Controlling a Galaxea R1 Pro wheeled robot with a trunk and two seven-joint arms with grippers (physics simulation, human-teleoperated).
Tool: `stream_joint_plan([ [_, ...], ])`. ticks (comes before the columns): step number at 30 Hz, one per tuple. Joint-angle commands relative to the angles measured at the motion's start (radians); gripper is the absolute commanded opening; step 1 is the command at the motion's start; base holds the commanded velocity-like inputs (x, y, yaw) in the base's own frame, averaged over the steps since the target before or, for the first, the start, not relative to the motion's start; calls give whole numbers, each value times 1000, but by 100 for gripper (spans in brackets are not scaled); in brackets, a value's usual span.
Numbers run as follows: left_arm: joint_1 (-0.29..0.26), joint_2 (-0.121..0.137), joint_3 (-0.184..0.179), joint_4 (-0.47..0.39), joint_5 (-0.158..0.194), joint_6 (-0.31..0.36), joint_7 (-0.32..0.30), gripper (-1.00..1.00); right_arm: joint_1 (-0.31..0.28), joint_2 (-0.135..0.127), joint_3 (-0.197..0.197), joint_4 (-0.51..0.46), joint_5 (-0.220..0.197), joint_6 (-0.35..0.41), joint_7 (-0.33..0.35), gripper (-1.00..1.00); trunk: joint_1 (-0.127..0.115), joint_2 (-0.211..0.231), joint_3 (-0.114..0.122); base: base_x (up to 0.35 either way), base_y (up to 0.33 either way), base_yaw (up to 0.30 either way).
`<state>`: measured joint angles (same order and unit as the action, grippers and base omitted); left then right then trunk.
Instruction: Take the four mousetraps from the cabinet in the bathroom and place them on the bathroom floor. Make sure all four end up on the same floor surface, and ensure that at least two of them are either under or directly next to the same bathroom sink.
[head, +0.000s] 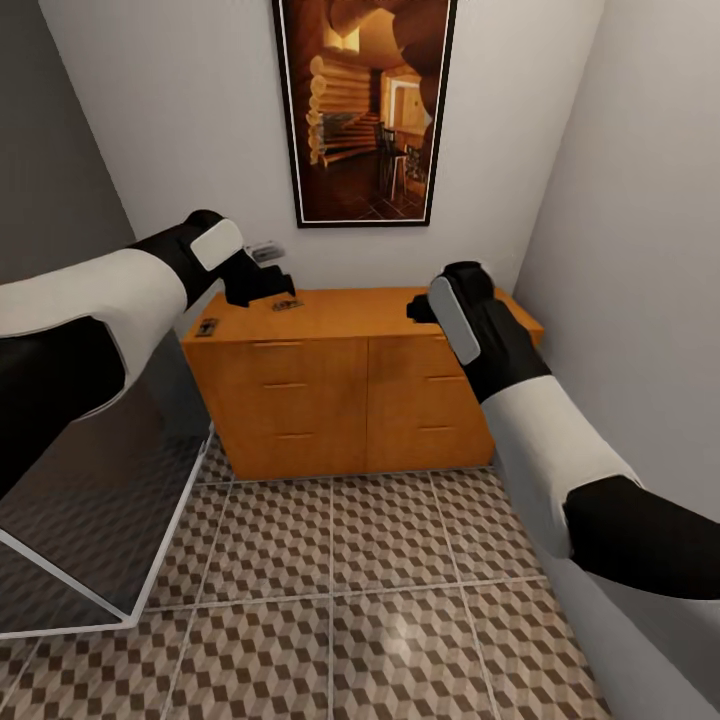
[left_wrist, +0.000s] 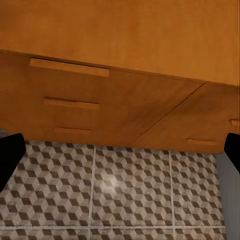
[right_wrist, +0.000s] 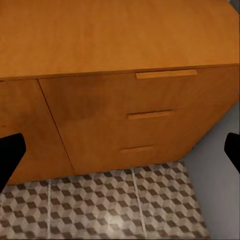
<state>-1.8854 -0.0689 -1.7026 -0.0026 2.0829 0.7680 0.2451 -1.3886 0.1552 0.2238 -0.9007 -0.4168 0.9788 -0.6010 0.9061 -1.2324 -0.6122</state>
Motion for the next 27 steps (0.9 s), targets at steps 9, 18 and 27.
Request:
stream_joint_plan([
  [9,-8,16,-6,0,10,5,5,100,-7,3,0,45,-276,4,-14,100,0,-1,-1,0,0,0],
  [18,-9,29,-8,-1,9,6,5,100,-6,8,7,60,-369,2,-13,100,0,-1,-1,189,18,0],
  [27,-9,33,-11,-3,7,8,6,100,-6,12,8,56,-380,2,-10,100,0,-1,-1,320,3,0],
])
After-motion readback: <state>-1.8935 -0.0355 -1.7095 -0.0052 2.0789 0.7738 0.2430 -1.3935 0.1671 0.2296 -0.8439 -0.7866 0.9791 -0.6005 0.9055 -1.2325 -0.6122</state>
